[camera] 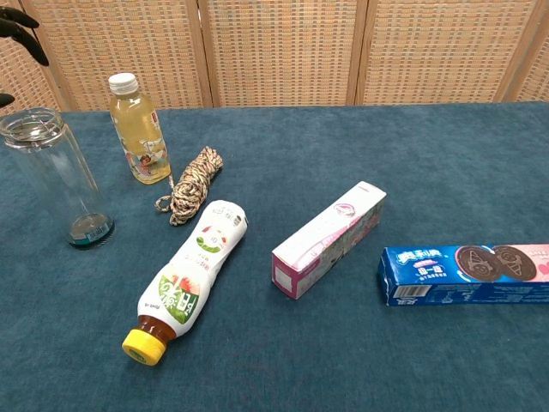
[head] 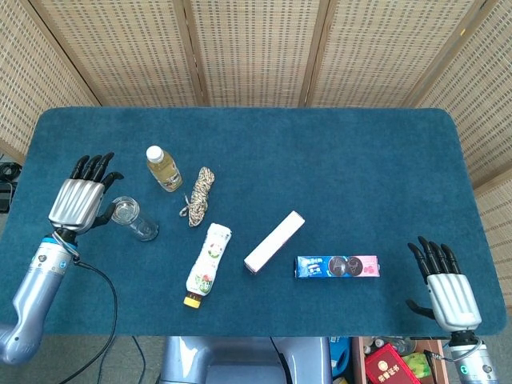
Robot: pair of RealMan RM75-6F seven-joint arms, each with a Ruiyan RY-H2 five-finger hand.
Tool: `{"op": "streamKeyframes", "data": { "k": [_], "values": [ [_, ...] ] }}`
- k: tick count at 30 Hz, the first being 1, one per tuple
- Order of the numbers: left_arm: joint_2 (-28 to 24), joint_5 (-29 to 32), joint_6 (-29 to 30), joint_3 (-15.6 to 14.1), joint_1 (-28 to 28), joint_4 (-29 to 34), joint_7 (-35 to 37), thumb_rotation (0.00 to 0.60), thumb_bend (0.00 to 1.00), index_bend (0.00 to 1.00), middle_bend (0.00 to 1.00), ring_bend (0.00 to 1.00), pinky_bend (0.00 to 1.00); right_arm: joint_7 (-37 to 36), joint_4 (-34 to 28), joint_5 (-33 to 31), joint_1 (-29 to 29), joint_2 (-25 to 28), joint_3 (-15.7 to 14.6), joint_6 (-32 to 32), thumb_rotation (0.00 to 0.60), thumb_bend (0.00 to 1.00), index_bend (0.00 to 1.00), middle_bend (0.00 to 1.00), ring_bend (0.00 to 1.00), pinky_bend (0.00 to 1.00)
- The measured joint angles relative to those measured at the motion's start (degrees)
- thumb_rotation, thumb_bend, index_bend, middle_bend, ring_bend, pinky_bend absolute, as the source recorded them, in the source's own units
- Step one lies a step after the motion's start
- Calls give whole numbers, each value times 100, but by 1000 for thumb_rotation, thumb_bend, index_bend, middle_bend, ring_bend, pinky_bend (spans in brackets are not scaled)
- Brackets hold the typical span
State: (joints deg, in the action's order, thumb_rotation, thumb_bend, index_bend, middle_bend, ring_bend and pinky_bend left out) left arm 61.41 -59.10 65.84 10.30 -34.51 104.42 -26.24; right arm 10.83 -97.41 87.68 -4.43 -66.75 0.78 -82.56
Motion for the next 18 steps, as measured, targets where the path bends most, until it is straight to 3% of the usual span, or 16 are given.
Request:
{"op": "streamKeyframes", "data": {
  "k": [5,10,18],
  "values": [
    [-189,-201,169,70,162,244,491,600,312,11,0,0,0,10,-5,-12,-7,-3,7,11,600,0,0,0,0,0],
    [-460,-739,428,-2,440,551,832,600,310,0,0,0,0,32,-11,6,-2,-4,3,-9,600,0,0,0,0,0],
    [-586,-1947,1247,-564,1164,860,823,600,307,0,0,0,0,97,-37,58,18,0,-10,-64,600,0,0,0,0,0]
  ]
}}
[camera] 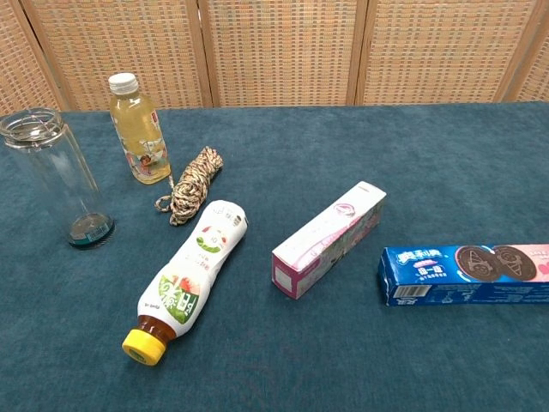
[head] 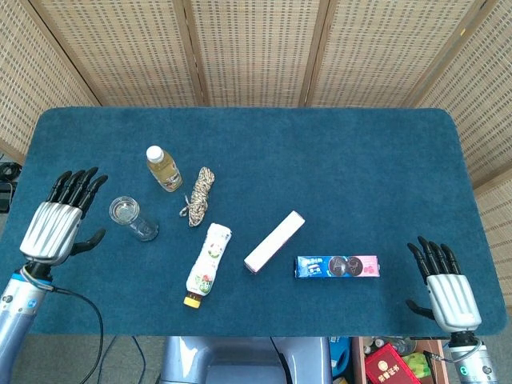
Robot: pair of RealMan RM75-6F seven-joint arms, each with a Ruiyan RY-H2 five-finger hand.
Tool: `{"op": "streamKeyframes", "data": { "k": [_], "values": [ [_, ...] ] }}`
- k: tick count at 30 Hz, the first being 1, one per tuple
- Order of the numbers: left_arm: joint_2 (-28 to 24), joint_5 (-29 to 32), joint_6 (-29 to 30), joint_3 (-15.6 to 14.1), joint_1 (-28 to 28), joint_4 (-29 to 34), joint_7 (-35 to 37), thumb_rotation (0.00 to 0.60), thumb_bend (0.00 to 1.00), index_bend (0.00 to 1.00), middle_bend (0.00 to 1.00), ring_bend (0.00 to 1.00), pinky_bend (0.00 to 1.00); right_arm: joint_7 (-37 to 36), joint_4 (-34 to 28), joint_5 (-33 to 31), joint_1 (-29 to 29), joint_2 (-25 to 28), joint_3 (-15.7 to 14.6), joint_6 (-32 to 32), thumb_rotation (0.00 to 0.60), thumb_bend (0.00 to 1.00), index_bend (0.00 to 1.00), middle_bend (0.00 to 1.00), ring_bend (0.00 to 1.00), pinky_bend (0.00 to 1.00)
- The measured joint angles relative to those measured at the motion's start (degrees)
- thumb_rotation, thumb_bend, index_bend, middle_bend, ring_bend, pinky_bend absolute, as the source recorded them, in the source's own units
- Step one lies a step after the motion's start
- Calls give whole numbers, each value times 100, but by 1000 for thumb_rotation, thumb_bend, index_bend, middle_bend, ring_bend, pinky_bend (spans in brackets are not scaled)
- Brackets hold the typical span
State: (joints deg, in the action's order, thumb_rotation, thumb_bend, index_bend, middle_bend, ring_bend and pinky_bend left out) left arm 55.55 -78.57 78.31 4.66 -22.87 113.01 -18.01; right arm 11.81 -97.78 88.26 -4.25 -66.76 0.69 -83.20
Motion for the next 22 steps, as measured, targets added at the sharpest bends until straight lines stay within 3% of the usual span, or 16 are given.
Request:
{"op": "streamKeyframes", "data": {
  "k": [5,11,22],
  "values": [
    [304,-680,632,-513,606,-111,-289,600,297,0,0,0,0,62,-11,33,6,-9,-10,-18,600,0,0,0,0,0],
    [786,-1036,1229,-849,1217,-719,-522,600,285,0,0,0,0,113,-23,98,21,-15,-20,-75,600,0,0,0,0,0],
    [1249,-1044,1626,-1089,1929,-1840,-255,600,284,0,0,0,0,252,-34,117,6,-79,-22,-49,600,0,0,0,0,0]
  ]
}}
